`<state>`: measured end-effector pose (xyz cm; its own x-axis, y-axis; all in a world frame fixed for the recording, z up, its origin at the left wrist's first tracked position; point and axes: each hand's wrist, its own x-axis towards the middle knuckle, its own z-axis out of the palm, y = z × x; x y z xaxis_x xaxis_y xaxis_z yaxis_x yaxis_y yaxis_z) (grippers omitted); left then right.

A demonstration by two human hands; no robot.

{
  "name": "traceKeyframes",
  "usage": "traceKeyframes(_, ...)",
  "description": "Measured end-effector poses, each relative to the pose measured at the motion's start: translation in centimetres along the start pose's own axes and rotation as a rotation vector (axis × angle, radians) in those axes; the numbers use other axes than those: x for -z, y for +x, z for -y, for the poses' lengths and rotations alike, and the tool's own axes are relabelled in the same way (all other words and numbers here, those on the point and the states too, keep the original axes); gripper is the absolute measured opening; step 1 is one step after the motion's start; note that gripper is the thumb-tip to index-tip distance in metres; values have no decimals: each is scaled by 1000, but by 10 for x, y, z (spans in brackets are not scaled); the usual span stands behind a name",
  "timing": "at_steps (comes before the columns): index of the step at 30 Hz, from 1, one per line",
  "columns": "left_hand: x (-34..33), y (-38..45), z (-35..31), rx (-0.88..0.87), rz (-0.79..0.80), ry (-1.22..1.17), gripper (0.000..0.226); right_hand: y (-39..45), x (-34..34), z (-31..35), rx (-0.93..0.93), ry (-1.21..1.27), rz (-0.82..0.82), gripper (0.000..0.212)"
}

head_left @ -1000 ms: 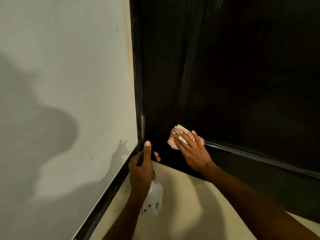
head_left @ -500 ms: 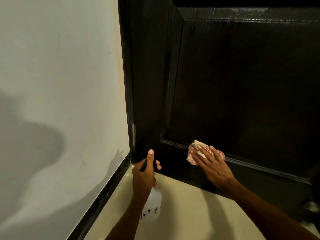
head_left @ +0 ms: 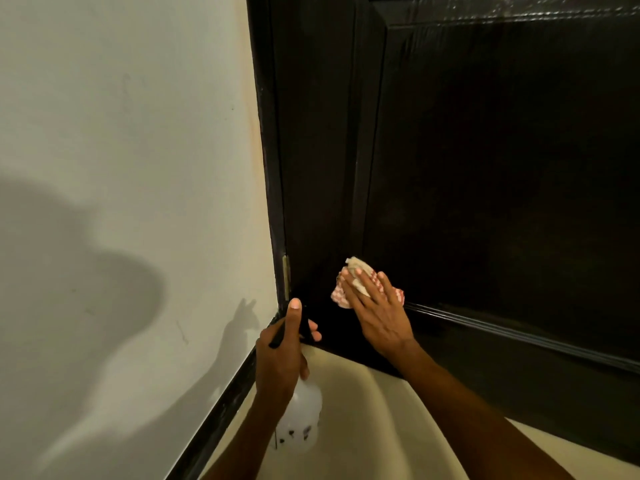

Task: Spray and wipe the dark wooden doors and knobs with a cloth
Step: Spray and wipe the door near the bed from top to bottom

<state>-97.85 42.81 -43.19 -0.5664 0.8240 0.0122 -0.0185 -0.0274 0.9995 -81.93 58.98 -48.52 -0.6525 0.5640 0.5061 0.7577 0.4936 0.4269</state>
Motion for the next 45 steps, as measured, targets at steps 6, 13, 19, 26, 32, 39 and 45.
traceKeyframes(6, -8, -2, 5, 55, 18, 8, 68, 40, 27, -6, -102, 68, -92, 73)
traceKeyframes(13, -15, -11, -6, 22, 46, 55, 69, -28, -18, -3, 161, -36, 226, 75)
traceKeyframes(19, -16, -17, -10, 12, 47, 49, 69, -68, -12, -49, 121, -32, 212, 96)
traceKeyframes(26, -45, -34, 2, 35, 87, 39, 60, -149, 5, -84, -201, 36, 251, 92)
traceKeyframes(32, -98, -51, 10, 59, 228, 36, 63, -198, 2, -100, -578, 133, 289, 73)
traceKeyframes(39, -149, -65, 14, 63, 377, 38, 70, -240, 0, -132, -1371, 327, 47, 70)
traceKeyframes(45, -151, -60, 22, 86, 368, 90, 65, -215, 2, -135, -1560, 484, -159, 75)
